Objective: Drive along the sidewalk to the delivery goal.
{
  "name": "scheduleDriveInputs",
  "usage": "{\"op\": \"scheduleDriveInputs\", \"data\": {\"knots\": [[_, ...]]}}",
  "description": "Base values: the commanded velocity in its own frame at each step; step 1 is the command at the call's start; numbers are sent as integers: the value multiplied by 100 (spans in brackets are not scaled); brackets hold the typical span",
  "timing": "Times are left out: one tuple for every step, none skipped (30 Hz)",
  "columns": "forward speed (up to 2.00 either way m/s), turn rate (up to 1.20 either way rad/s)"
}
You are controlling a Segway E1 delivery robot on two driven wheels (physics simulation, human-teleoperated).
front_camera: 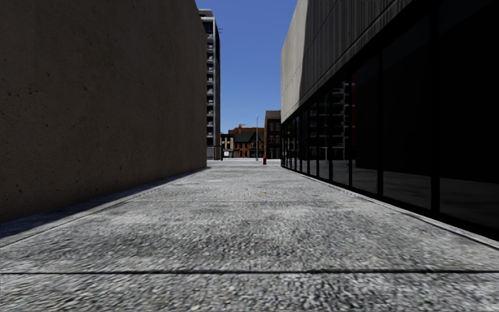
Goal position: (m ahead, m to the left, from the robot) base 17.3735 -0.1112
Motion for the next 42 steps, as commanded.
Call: {"op": "scheduleDriveInputs", "data": {"knots": [[200, 0], [200, 0], [200, 0], [200, 0], [200, 0], [200, 0], [200, 0], [200, 0], [200, 0], [200, 0], [200, 0], [200, 0], [200, 0], [200, 0], [200, 0], [200, 0], [200, 0], [200, 0], [200, 0], [200, 0], [200, 0], [200, 0], [200, 0], [200, 0], [200, 0], [200, 0], [200, 0], [200, 0], [200, 0], [200, 0], [200, 0], [200, 0], [200, 0], [200, 0], [200, 0], [200, 0], [200, 0], [200, 0], [200, 0], [200, 0], [200, 0], [200, 0]]}}
